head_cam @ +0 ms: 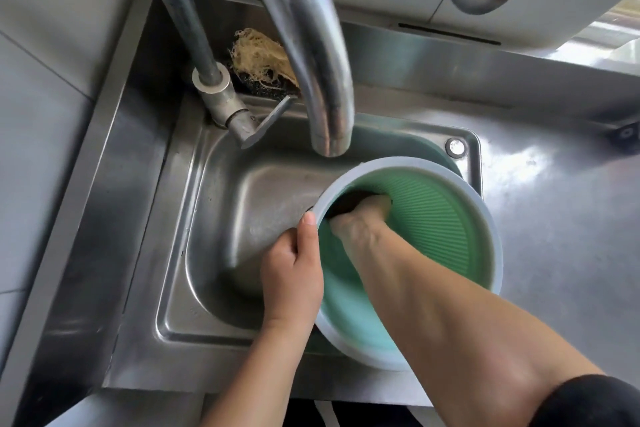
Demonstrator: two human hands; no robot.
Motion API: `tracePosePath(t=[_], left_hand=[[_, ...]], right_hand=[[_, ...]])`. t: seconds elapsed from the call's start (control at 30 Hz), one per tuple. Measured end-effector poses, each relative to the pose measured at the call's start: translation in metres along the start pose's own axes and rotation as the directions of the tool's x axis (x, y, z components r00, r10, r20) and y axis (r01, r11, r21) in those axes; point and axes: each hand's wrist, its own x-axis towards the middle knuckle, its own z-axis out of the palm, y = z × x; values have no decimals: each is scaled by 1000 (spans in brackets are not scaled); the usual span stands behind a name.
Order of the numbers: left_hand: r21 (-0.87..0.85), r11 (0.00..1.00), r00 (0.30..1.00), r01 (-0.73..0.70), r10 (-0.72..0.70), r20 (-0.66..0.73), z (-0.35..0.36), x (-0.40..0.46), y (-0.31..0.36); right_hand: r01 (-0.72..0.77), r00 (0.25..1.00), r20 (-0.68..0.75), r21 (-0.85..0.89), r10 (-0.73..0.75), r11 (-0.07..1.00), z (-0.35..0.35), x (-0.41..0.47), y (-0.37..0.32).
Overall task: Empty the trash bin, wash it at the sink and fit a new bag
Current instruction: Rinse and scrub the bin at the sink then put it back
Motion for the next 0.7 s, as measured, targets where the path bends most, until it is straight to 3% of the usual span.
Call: tracePosePath(t=[0.23,0.43,0.57,0.7], left_hand=[[54,996,998,-66,66,13,-5,14,25],[101,993,997,-56,61,-43,-11,21,35],[65,997,998,-27,31,-60,-13,28,34],[4,1000,996,12,-11,-91,-17,39,30]], right_hand=[[9,987,161,-58,0,998,30,-51,15],[29,982,191,-126,-4,992,38,-81,21],[144,974,210,-260,-90,955,43,-98,24],[355,926,307,-505,-221,786,42,-106,41]])
